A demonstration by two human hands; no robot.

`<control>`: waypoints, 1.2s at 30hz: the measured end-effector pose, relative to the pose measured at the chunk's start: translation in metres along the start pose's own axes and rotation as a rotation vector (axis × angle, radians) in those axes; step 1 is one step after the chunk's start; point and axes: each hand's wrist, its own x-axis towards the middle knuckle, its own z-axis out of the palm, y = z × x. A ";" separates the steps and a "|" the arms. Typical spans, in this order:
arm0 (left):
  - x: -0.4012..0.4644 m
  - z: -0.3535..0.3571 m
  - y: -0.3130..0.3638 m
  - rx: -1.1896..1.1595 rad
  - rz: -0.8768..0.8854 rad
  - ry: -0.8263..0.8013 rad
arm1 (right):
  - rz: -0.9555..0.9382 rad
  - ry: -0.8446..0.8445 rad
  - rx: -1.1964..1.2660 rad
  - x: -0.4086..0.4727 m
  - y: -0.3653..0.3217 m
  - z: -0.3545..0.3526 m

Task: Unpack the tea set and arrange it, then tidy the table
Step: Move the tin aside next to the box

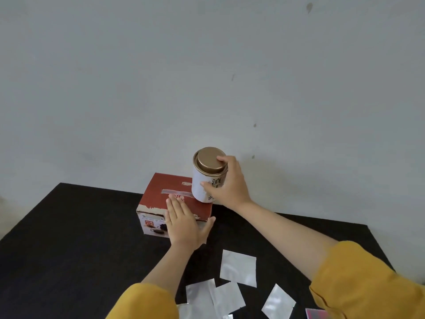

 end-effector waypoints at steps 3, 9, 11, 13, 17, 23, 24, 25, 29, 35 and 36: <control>-0.004 -0.003 0.003 0.015 0.007 0.006 | 0.008 0.037 -0.028 -0.017 0.016 -0.044; -0.020 -0.002 0.034 0.067 0.156 0.030 | 0.150 0.052 -0.133 -0.071 0.079 -0.128; -0.028 0.003 0.047 0.103 0.252 0.016 | 0.205 0.046 -0.149 -0.089 0.105 -0.153; -0.034 0.009 0.058 0.167 0.288 -0.036 | 0.254 0.043 -0.163 -0.106 0.130 -0.176; -0.040 0.021 0.070 0.262 0.221 -0.060 | 0.338 0.093 -0.168 -0.132 0.177 -0.219; -0.040 0.036 0.080 0.239 0.135 0.025 | 0.474 0.276 -0.214 -0.148 0.240 -0.263; -0.039 0.038 0.081 0.231 0.123 0.039 | 0.496 0.303 -0.216 -0.148 0.249 -0.268; -0.039 0.040 0.083 0.223 0.109 0.050 | 0.519 0.326 -0.212 -0.148 0.257 -0.271; -0.037 0.047 0.088 0.203 0.063 0.066 | 0.563 0.367 -0.197 -0.142 0.284 -0.279; -0.036 0.050 0.091 0.207 0.031 0.069 | 0.565 0.332 -0.246 -0.135 0.305 -0.281; -0.036 0.051 0.091 0.204 0.026 0.070 | 0.559 0.332 -0.252 -0.136 0.307 -0.281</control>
